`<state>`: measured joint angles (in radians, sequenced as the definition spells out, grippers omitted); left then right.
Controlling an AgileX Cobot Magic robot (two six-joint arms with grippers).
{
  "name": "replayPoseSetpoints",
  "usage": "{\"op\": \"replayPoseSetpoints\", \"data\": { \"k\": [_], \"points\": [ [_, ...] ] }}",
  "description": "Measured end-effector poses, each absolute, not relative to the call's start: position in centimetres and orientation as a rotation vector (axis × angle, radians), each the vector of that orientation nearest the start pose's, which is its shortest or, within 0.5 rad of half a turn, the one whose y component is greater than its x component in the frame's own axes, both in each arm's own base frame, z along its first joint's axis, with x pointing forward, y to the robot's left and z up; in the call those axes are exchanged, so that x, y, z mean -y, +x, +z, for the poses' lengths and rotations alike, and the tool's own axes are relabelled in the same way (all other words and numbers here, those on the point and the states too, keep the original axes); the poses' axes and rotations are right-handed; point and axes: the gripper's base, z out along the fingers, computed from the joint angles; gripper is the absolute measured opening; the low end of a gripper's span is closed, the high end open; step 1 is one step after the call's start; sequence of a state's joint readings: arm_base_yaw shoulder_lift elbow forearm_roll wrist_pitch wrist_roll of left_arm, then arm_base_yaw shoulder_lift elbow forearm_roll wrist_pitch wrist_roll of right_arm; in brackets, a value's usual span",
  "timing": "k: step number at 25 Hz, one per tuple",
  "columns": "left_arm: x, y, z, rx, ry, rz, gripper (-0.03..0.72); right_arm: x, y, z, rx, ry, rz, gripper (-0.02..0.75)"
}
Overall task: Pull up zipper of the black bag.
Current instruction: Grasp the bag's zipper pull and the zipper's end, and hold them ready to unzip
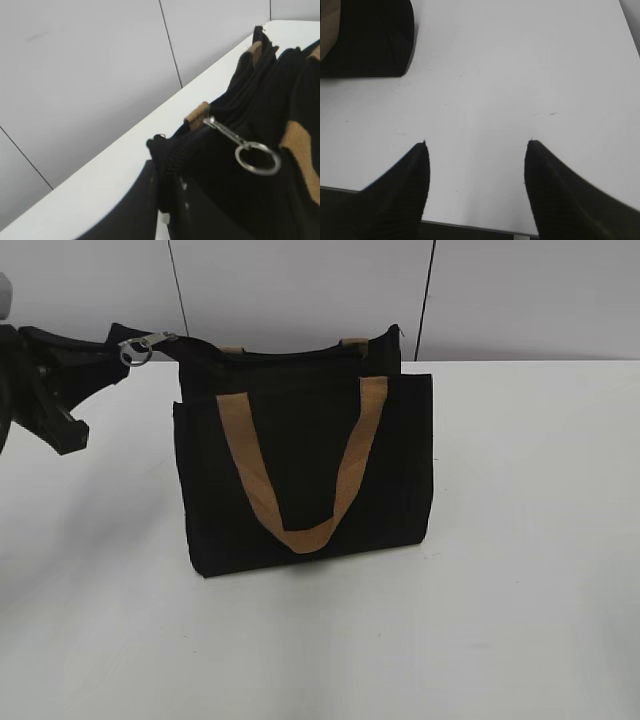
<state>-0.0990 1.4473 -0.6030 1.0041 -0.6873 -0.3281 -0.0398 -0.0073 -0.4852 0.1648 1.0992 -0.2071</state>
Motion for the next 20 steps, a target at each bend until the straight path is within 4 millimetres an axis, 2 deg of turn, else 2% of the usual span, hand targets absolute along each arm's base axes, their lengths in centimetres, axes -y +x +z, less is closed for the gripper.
{"op": "replayPoseSetpoints", "data": {
  "k": [7,16,20],
  "points": [
    [7.4,25.7,24.8,-1.533,0.945,-0.183,0.027,-1.4,-0.6,27.1,-2.071,-0.184,0.048,0.467],
    [7.4,25.5,24.8,-1.536,0.980,-0.160,0.027,-1.5,-0.6,27.2,-2.064,-0.185,0.070,0.467],
    [7.4,25.5,24.8,-1.537,0.980,-0.160,0.027,-2.0,0.7,27.5,-2.120,-0.178,0.161,0.467]
  ]
}}
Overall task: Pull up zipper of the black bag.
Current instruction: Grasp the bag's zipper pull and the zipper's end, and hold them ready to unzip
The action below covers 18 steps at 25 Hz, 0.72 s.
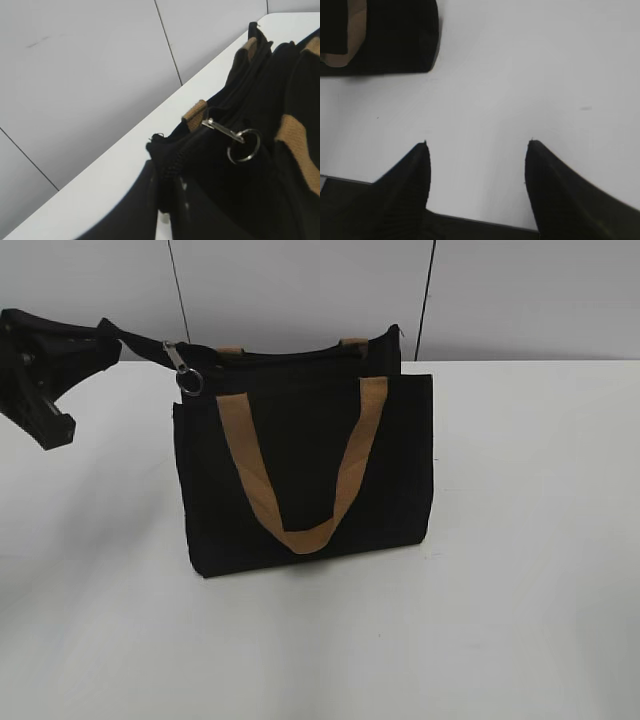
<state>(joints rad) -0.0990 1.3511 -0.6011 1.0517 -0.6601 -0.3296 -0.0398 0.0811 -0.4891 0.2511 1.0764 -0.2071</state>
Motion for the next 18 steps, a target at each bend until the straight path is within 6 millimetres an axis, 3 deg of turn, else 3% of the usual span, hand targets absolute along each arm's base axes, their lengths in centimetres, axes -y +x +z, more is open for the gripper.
{"op": "replayPoseSetpoints", "data": {
  "k": [4,10,15,18],
  "points": [
    [7.4,25.5,24.7,-1.538,0.980,-0.160,0.027,-2.4,2.8,27.8,-2.183,-0.191,0.242,0.467],
    [7.4,25.5,24.7,-1.538,0.980,-0.160,0.027,-2.7,6.3,29.8,-2.144,-0.294,0.261,0.467],
    [7.4,25.5,24.7,-1.538,0.980,-0.160,0.027,-3.9,10.1,29.6,-2.179,-0.320,0.483,0.467],
    [7.4,25.5,24.7,-1.538,0.980,-0.160,0.027,-4.7,12.2,29.3,-2.137,-0.429,0.567,0.467]
  ]
}}
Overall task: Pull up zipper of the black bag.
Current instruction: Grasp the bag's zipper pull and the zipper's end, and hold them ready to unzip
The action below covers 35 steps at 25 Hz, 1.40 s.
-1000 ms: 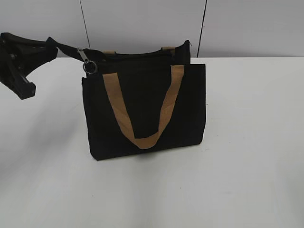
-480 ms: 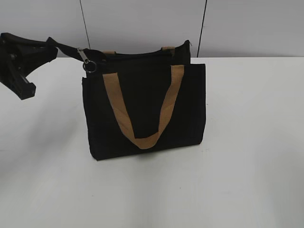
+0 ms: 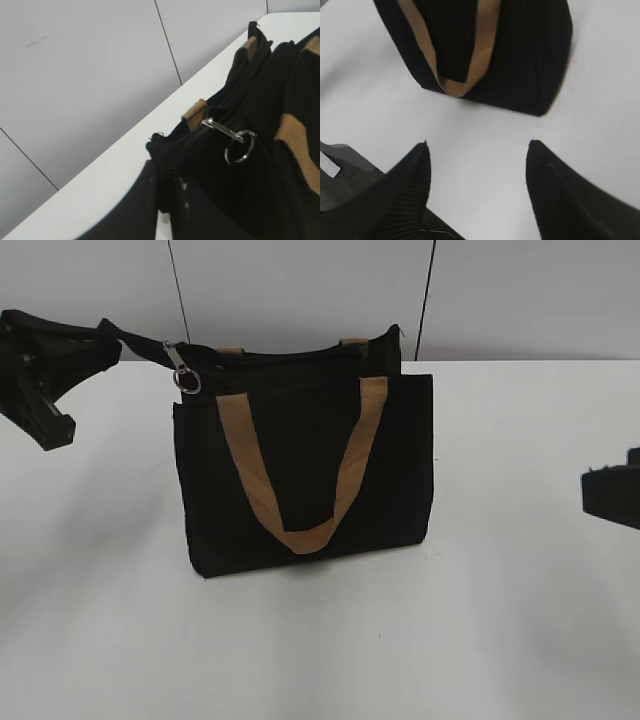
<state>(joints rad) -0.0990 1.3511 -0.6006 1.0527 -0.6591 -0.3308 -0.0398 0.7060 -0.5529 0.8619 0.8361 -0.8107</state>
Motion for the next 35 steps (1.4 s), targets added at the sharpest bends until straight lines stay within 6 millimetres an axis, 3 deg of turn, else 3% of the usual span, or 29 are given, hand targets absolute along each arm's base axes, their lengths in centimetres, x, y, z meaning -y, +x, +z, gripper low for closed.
{"op": "replayPoseSetpoints", "data": {
  "k": [5,9,20,28,35],
  "points": [
    [7.4,25.5,24.7,-1.539,0.979,-0.161,0.027,-5.8,15.7,28.6,-2.079,-0.562,0.621,0.467],
    [7.4,25.5,24.7,-1.540,0.979,-0.160,0.027,-8.1,18.5,29.5,-2.024,-0.713,0.604,0.467],
    [7.4,25.5,24.7,-1.543,0.979,-0.157,0.027,-18.6,27.4,27.9,-2.005,-0.970,0.646,0.447],
    [7.4,25.5,24.7,-1.545,0.979,-0.156,0.027,-24.3,30.6,26.7,-1.955,-1.080,0.671,0.390],
    [7.3,25.5,24.7,-1.545,0.979,-0.155,0.027,-26.5,32.2,25.1,-1.930,-1.139,0.655,0.389]
  ]
}}
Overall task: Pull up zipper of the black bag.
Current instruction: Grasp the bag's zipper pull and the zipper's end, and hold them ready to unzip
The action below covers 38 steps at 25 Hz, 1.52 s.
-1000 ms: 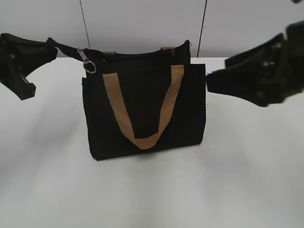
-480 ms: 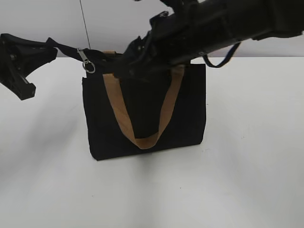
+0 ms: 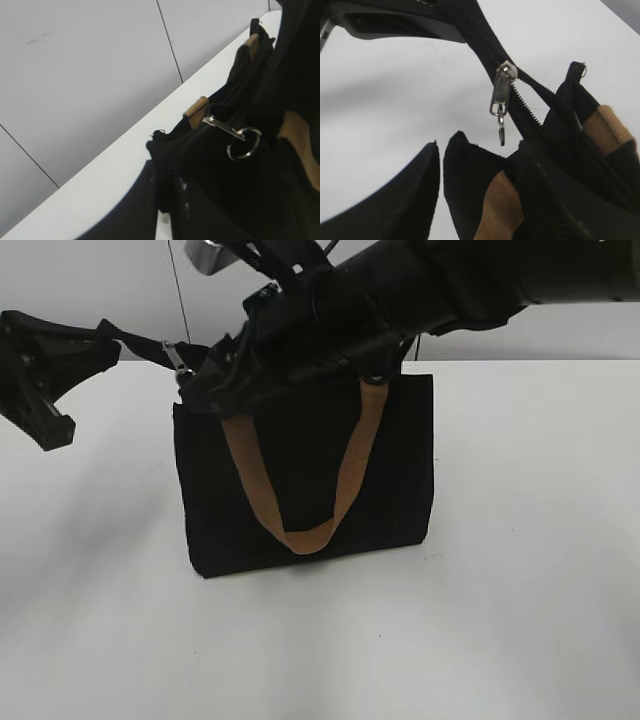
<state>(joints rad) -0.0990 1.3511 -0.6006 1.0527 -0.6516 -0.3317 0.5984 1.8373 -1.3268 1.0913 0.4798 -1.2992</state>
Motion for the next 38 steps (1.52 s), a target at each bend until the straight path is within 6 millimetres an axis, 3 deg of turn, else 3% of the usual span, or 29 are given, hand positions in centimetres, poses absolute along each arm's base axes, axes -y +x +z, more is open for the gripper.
{"op": "replayPoseSetpoints", "data": {
  "k": [15,24,38],
  "points": [
    [7.3,25.5,24.7,-1.545,0.979,-0.155,0.027,-27.1,33.5,24.4,-1.948,-1.044,0.671,0.387],
    [7.3,25.5,24.7,-1.546,0.979,-0.156,0.027,-27.4,33.7,24.0,-1.975,-0.979,0.732,0.293],
    [7.3,25.5,24.7,-1.546,0.979,-0.156,0.026,-27.8,33.6,23.2,-1.986,-1.019,0.774,0.284]
  ]
}}
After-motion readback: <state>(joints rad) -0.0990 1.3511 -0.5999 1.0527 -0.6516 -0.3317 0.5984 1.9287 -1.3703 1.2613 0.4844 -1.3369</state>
